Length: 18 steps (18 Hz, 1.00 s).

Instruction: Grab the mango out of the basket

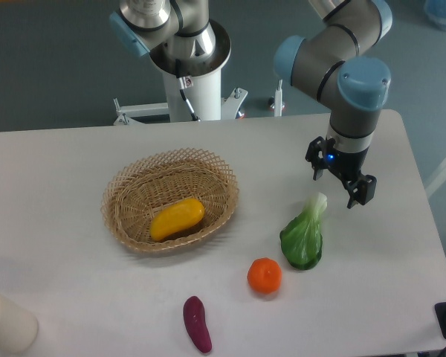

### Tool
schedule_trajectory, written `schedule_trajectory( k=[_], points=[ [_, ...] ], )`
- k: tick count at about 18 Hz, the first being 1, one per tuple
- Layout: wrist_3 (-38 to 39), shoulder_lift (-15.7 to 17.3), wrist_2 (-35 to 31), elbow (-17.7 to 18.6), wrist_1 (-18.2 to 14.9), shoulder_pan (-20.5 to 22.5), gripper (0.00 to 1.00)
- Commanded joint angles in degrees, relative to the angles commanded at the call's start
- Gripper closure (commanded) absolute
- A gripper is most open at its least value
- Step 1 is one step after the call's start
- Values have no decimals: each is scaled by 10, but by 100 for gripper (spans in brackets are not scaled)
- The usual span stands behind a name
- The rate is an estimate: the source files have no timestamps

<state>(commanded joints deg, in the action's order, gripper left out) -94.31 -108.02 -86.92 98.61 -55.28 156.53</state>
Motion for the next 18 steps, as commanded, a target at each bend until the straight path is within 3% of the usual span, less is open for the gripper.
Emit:
schedule_trajectory(
  k=[12,18],
  points=[
    [4,4,33,9,-4,-1,0],
    [126,14,82,23,-5,-39,0]
  ],
)
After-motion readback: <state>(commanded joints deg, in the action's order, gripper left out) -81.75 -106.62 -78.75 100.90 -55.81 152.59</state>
